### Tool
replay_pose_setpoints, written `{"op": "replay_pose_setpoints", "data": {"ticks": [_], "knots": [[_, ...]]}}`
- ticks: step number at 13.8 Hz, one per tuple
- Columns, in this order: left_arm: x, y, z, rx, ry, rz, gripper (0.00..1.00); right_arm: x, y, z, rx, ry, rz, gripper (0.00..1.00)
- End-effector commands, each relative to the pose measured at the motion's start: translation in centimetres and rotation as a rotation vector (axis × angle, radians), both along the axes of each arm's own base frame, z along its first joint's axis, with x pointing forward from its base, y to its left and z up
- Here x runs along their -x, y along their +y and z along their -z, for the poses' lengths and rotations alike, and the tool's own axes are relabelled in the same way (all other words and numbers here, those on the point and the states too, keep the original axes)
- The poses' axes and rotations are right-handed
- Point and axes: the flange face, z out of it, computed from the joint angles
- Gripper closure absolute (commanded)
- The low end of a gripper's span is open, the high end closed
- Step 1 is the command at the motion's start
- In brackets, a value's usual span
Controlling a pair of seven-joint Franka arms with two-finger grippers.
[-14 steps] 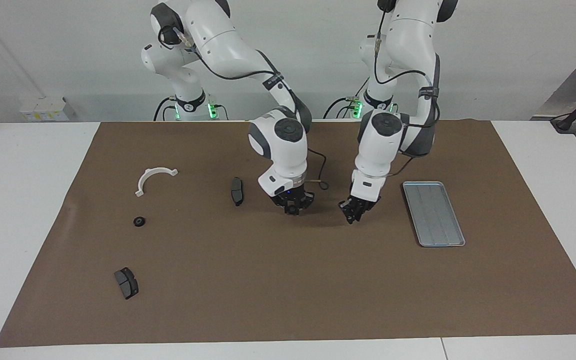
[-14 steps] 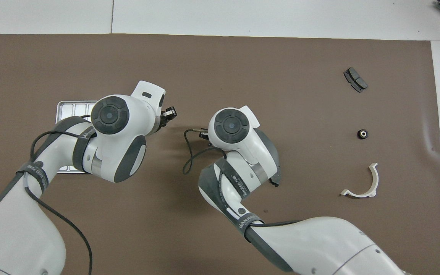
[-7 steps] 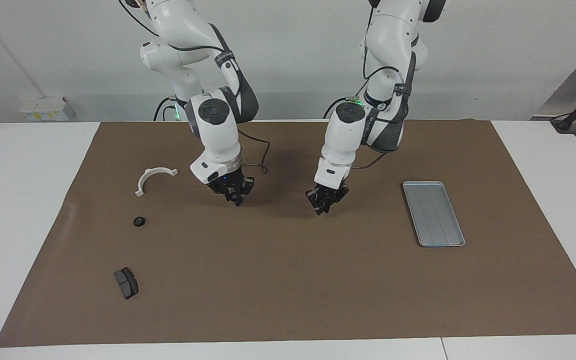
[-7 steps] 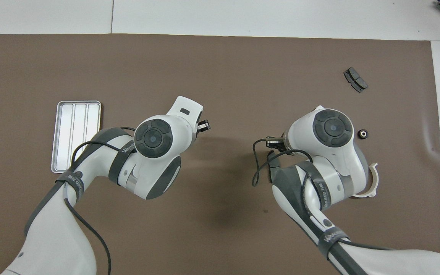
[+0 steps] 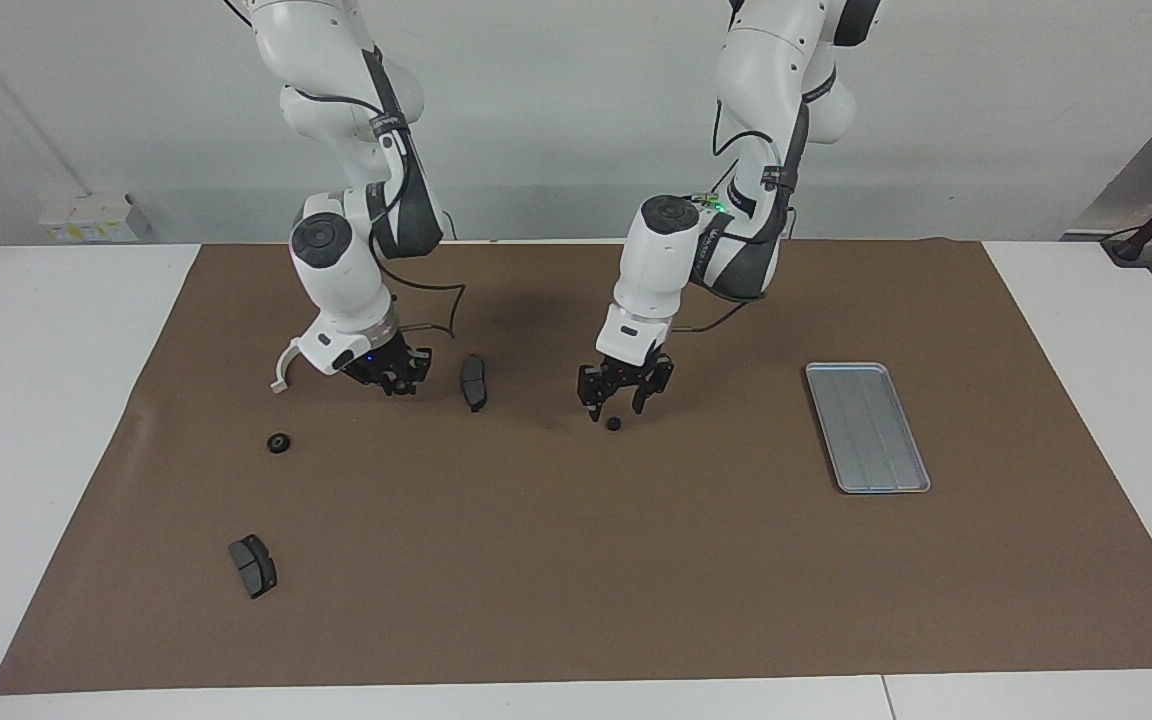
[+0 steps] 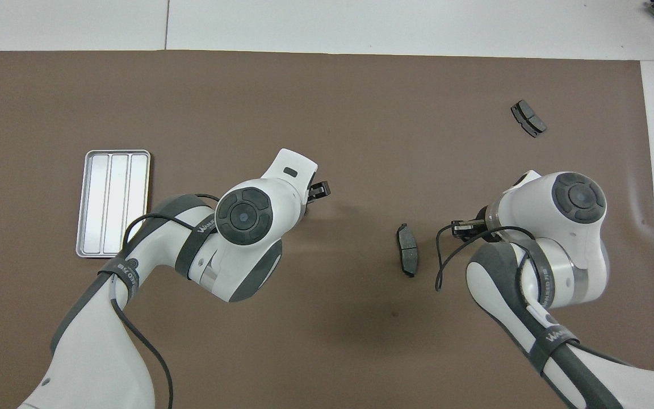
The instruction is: Place bearing gear from tray to pile
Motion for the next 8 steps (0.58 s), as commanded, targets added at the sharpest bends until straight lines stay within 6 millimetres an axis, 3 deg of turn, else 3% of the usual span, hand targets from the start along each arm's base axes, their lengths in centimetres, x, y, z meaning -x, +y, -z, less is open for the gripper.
{"op": "replay_pose_setpoints", "data": {"ticks": [1, 3, 4, 5, 8], "knots": [[-4.9, 5.2, -3.2, 0.008, -0.025, -0.091, 0.00, 2.0, -2.7, 0.3, -0.025, -0.012, -0.040, 0.80], [-8.3, 9.4, -6.6, 0.009, -0.015, -0.170, 0.00, 2.2, -4.2, 0.5, -0.026, -0.007, -0.055, 0.40], [-9.6, 11.1, -8.6, 0.026, 0.000, -0.206, 0.00, 2.2, -3.9, 0.3, -0.026, -0.002, -0.056, 0.15], [-10.7, 13.0, -10.2, 0.042, 0.018, -0.207, 0.00, 2.1, -2.9, 0.1, -0.026, -0.007, -0.064, 0.00], [-13.2, 23.9, -13.1, 0.088, 0.107, -0.134, 0.00, 1.1, 2.7, -2.3, -0.031, -0.054, -0.028, 0.00]]}}
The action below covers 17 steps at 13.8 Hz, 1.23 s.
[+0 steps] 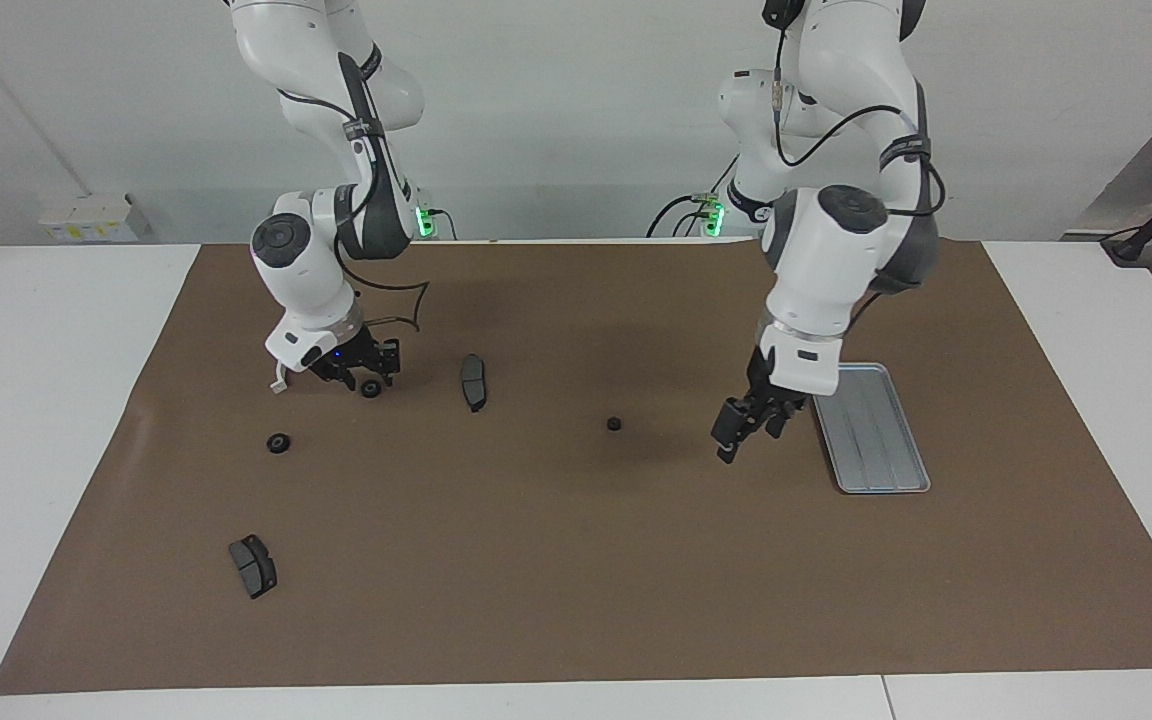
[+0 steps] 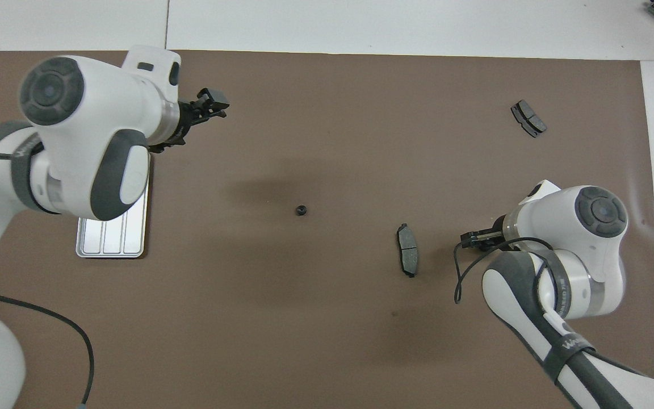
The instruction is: Place bearing gear from tray to pile
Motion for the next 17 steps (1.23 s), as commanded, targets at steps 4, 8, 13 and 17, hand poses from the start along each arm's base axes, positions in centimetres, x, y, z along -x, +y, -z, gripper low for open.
{"op": "replay_pose_setpoints", "data": {"ticks": [4, 8, 13, 17], "knots": [[0.0, 15.8, -3.8, -0.024, 0.080, 0.235, 0.00, -0.9, 12.1, -3.9, -0.050, -0.087, 0.081, 0.00], [2.9, 18.8, -9.5, -0.282, 0.143, 0.370, 0.00, -2.9, 21.6, -4.1, -0.067, -0.101, 0.158, 0.00], [6.9, 16.8, -14.0, -0.299, 0.175, 0.410, 0.00, -6.8, 30.8, -3.3, 0.000, -0.114, 0.224, 0.00], [8.6, 15.1, -10.6, -0.312, 0.115, 0.485, 0.00, -7.3, 35.9, 0.1, 0.014, -0.122, 0.238, 0.05]]}}
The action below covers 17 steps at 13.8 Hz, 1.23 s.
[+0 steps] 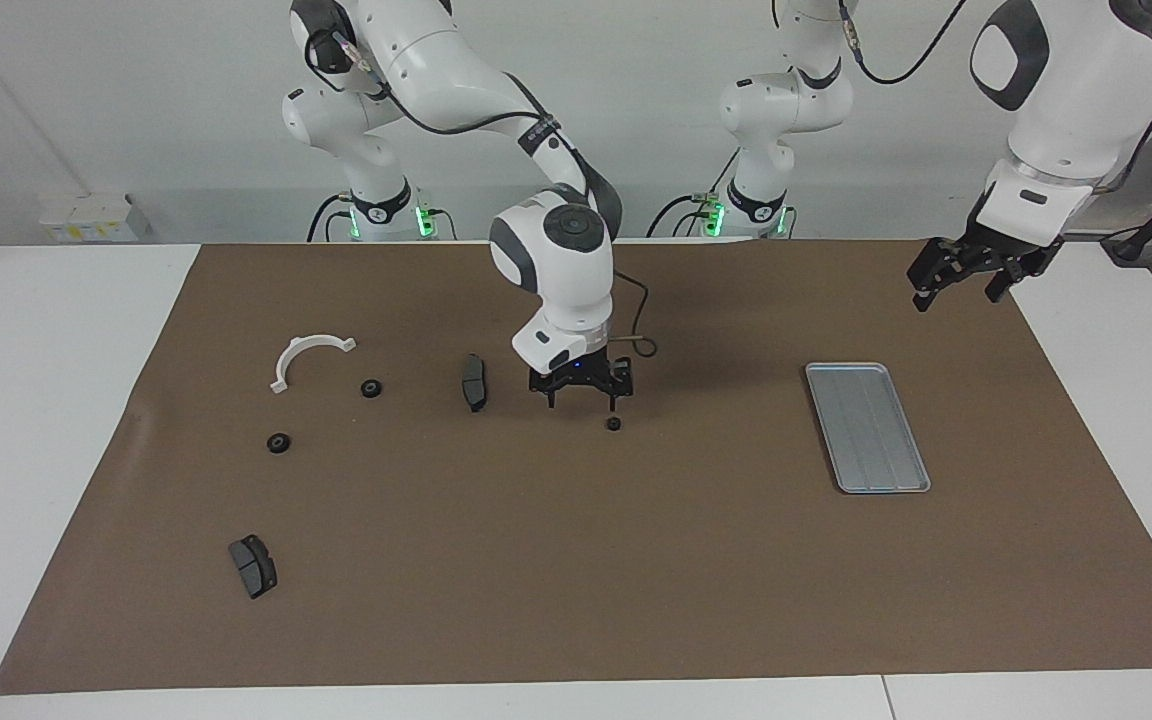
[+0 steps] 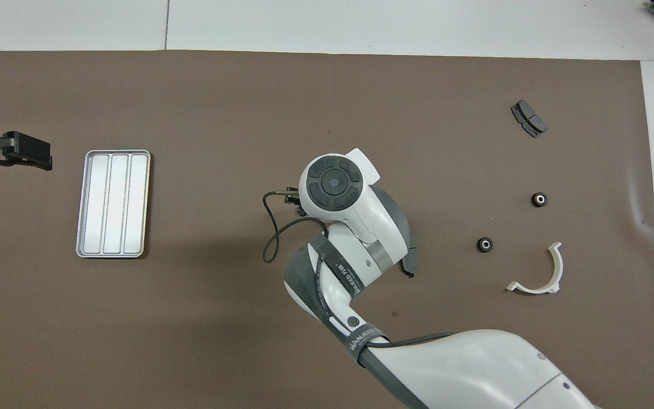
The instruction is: Place bearing gear from tray to pile
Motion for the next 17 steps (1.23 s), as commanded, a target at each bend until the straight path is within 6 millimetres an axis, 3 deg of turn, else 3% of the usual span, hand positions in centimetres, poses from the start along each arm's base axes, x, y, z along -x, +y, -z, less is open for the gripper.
{"op": "replay_pose_setpoints", "data": {"ticks": [1, 5, 7, 9, 12, 15, 17], "knots": [[1.8, -1.1, 2.9, -0.015, -0.038, 0.045, 0.00, -1.0, 3.2, 2.3, 0.006, -0.013, 0.025, 0.09], [1.9, -1.0, 3.1, 0.002, -0.031, 0.039, 0.00, -0.3, 4.2, 3.4, -0.007, -0.025, 0.009, 0.23], [2.0, -1.1, 3.1, 0.003, -0.029, 0.038, 0.00, 0.3, 4.3, 3.9, 0.005, -0.013, 0.002, 0.38], [1.9, -1.1, 3.1, 0.003, -0.031, 0.034, 0.00, 0.4, 4.3, 3.9, 0.007, -0.009, 0.003, 0.60], [2.0, -1.1, 3.1, 0.003, -0.028, 0.032, 0.00, 1.1, 4.0, 5.1, 0.023, 0.010, 0.001, 0.64], [2.0, -1.1, 3.1, 0.003, -0.022, 0.029, 0.00, 0.7, 3.4, 5.0, 0.030, 0.009, 0.010, 0.97], [2.0, -1.4, 2.8, 0.004, -0.031, 0.035, 0.00, -0.4, 2.1, 4.1, 0.029, -0.007, 0.021, 1.00]]}}
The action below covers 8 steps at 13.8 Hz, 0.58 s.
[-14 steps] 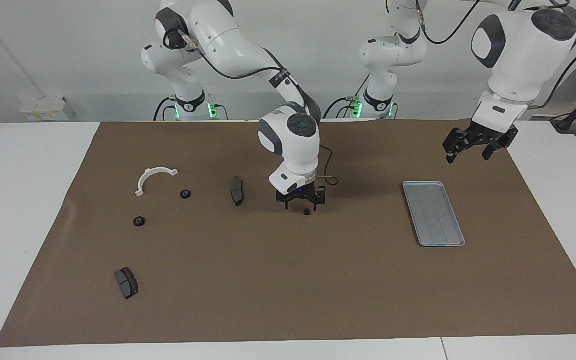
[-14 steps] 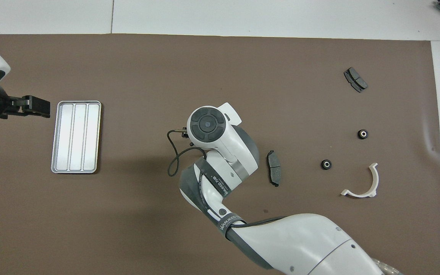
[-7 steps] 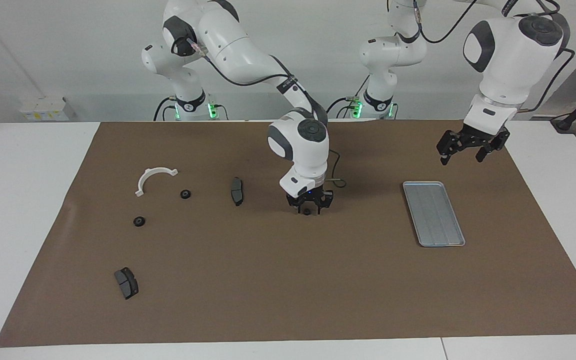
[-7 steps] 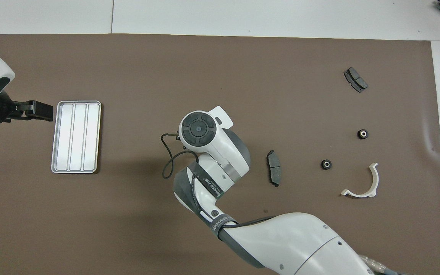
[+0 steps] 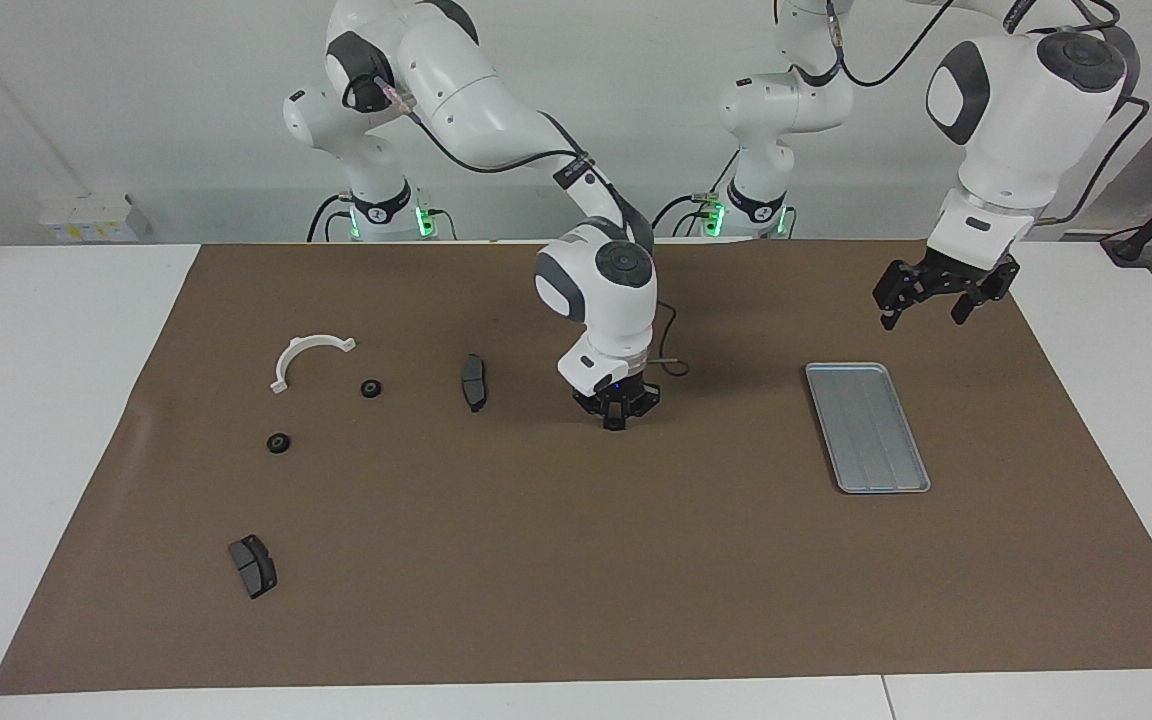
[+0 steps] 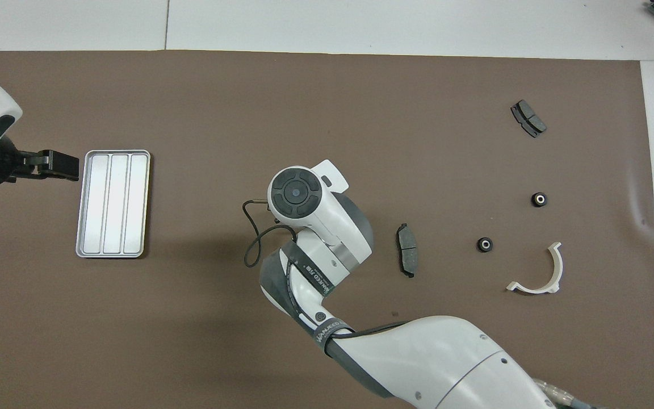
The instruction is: Place bearing gear from tray to pile
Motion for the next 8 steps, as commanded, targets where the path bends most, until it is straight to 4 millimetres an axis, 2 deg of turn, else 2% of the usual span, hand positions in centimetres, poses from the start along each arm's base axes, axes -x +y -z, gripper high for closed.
{"op": "replay_pose_setpoints", "data": {"ticks": [1, 3, 4, 6, 8], "knots": [[1.0, -0.4, -0.4, 0.004, -0.008, 0.011, 0.00, -1.8, -2.8, -1.0, 0.008, -0.029, 0.041, 1.00], [0.9, -0.3, -0.4, 0.004, -0.009, 0.014, 0.00, -4.1, -6.8, -3.5, -0.002, -0.050, 0.056, 1.00], [0.9, -0.3, -0.5, 0.004, -0.011, 0.015, 0.00, -4.7, -9.6, -4.5, 0.002, -0.052, 0.053, 1.00], [1.0, -0.3, -0.3, 0.003, -0.003, 0.015, 0.00, -4.9, -16.4, -6.1, 0.013, -0.048, 0.033, 1.00], [1.0, -0.3, -0.4, 0.003, -0.005, 0.017, 0.00, -5.2, -21.8, -6.8, 0.031, -0.040, -0.016, 1.00]]}}
